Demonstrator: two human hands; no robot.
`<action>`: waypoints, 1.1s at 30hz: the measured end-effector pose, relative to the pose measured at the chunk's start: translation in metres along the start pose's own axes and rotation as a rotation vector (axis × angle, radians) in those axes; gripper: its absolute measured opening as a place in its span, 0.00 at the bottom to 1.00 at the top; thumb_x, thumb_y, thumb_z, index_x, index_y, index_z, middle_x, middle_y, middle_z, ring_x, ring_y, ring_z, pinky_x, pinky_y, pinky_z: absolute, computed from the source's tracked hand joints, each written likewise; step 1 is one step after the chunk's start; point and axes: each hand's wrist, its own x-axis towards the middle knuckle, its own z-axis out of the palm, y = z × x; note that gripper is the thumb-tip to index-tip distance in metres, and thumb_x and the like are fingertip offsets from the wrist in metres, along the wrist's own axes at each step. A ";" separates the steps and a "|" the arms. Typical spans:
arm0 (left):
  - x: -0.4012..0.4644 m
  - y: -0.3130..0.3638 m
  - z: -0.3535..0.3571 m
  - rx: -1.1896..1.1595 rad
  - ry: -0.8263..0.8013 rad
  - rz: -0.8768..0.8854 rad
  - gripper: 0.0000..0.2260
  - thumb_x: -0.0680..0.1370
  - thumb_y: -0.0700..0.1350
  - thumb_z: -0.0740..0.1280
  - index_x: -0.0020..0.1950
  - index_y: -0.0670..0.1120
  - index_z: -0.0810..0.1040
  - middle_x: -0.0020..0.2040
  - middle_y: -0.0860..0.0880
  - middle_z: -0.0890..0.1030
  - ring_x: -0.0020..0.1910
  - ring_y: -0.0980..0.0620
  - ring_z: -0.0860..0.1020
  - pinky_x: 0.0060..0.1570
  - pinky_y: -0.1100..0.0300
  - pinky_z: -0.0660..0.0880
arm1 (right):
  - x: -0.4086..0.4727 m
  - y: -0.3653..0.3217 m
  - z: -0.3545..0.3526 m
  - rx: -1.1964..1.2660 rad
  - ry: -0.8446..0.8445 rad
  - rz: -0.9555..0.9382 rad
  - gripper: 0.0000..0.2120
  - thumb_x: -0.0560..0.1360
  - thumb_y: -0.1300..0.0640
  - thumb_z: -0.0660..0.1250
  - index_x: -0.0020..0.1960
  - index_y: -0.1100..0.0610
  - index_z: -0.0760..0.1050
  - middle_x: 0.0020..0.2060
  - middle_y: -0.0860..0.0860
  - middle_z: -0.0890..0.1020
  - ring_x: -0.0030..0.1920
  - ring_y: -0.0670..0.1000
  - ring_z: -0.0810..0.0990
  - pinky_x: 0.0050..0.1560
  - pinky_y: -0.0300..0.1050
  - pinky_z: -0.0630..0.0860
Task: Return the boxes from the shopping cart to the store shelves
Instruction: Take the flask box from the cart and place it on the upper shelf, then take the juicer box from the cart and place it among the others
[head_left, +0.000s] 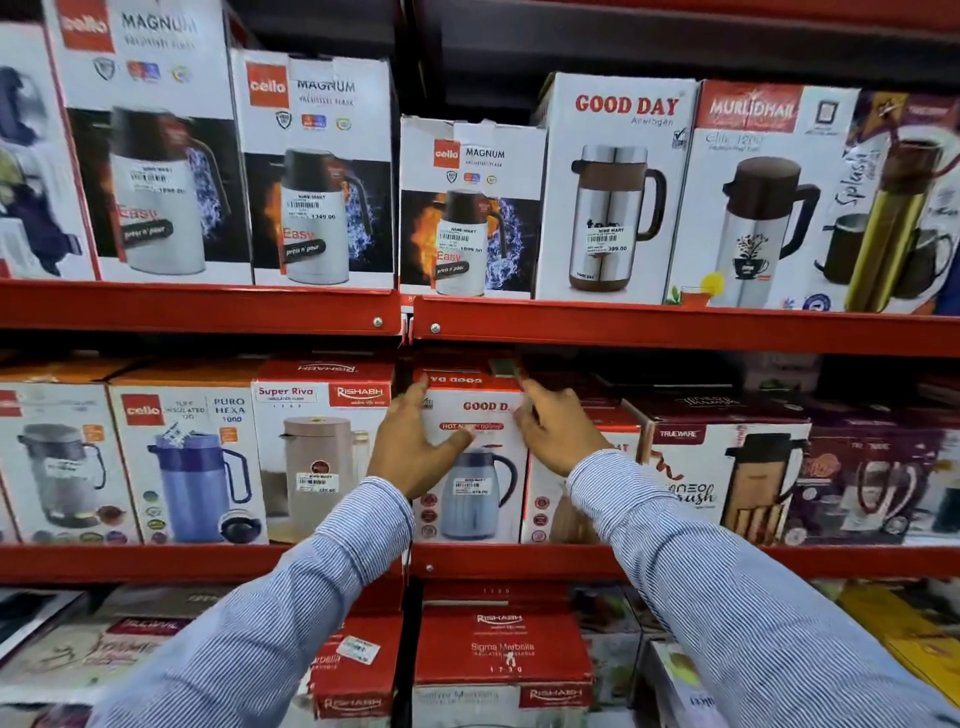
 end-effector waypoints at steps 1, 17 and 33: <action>-0.001 0.000 0.002 0.022 -0.002 0.006 0.40 0.72 0.51 0.73 0.77 0.45 0.57 0.74 0.43 0.68 0.71 0.45 0.69 0.70 0.52 0.66 | 0.001 0.001 0.002 -0.067 -0.033 -0.006 0.28 0.78 0.48 0.55 0.76 0.53 0.54 0.59 0.59 0.79 0.64 0.63 0.71 0.67 0.56 0.68; -0.117 -0.057 0.078 0.674 -0.104 0.437 0.36 0.73 0.57 0.62 0.78 0.49 0.56 0.80 0.40 0.53 0.78 0.35 0.51 0.72 0.32 0.58 | -0.156 0.075 0.046 -0.370 0.062 -0.025 0.38 0.75 0.43 0.58 0.77 0.52 0.43 0.79 0.54 0.49 0.78 0.58 0.48 0.76 0.59 0.53; -0.315 -0.130 0.258 0.411 -0.906 0.115 0.34 0.75 0.58 0.60 0.78 0.48 0.57 0.78 0.45 0.60 0.77 0.41 0.60 0.74 0.44 0.63 | -0.416 0.254 0.154 -0.009 -0.322 0.711 0.32 0.68 0.50 0.59 0.70 0.59 0.66 0.64 0.61 0.76 0.63 0.62 0.75 0.65 0.55 0.72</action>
